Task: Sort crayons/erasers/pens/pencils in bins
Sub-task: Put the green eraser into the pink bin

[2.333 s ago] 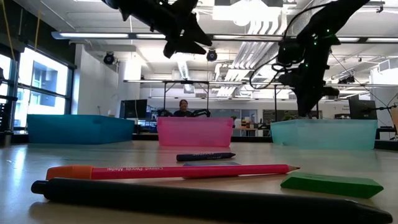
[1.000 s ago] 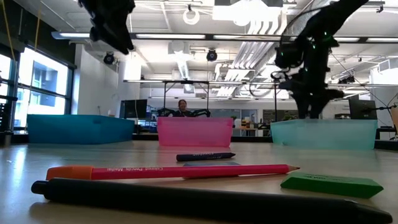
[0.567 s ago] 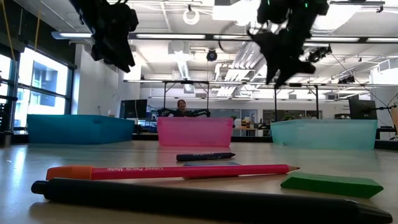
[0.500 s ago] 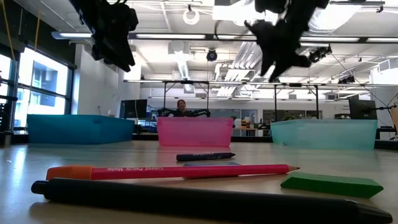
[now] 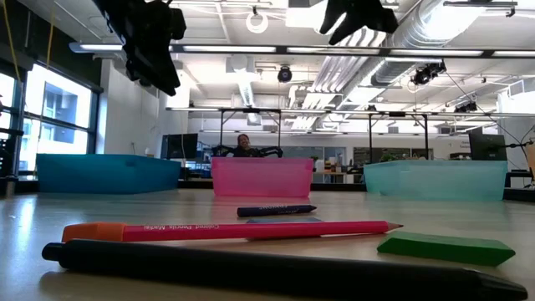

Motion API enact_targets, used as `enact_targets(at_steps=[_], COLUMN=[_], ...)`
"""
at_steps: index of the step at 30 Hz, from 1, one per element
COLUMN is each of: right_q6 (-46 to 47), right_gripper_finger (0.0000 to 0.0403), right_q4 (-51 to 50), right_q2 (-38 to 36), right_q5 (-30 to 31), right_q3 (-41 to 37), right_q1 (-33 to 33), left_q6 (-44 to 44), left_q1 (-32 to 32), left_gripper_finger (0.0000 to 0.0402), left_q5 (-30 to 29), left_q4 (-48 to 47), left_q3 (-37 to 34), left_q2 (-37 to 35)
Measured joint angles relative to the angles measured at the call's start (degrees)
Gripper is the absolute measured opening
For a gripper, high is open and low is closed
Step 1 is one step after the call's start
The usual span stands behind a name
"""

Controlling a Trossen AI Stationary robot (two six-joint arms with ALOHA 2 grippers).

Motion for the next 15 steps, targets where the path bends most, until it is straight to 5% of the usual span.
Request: enact_targets(at_steps=[6,15], right_q6=[5.11,7.7], right_gripper_finger=[0.0096,0.0094], right_q4=[-6.03,-7.16], right_q2=[6.1,13.77], right_q5=[-0.24,-8.42], right_q3=[3.53,3.6], right_q1=[5.38,13.02], left_q6=[1.43,1.47], left_q1=[0.0,0.0], left_gripper_finger=[0.0174,0.0174], left_q5=[0.0,-0.05], left_q4=[-0.03,-0.02], left_q3=[0.0,0.0], left_q2=[0.0,0.0])
